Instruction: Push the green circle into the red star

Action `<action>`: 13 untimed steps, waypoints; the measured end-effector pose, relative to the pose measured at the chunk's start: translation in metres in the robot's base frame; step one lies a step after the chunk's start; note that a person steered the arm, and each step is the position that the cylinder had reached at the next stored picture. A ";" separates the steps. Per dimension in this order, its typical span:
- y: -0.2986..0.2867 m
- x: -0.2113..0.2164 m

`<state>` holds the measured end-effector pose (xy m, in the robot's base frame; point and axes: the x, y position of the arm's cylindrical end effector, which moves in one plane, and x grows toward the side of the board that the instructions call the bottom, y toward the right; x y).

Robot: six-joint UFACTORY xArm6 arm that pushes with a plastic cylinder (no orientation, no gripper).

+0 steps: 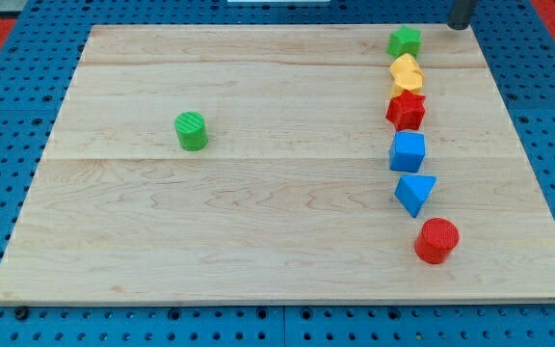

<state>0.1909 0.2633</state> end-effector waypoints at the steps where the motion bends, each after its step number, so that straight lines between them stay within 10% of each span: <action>1: -0.064 0.000; 6: -0.390 0.150; 13: -0.336 0.258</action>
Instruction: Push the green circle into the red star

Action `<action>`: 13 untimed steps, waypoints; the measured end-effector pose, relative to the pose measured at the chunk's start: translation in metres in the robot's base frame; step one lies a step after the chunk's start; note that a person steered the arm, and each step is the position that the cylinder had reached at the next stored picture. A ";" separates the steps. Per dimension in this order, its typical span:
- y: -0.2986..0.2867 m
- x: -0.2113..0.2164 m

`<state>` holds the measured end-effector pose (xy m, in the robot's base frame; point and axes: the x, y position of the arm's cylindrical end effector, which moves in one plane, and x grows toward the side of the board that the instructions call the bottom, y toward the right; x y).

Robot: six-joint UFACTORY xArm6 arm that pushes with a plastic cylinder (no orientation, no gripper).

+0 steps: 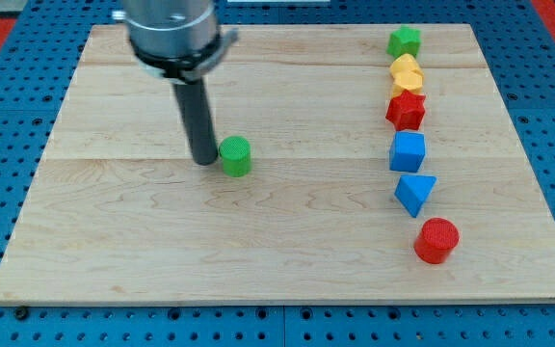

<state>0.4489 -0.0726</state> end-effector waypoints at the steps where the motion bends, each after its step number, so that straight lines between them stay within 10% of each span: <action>1: 0.053 0.005; 13: 0.183 -0.024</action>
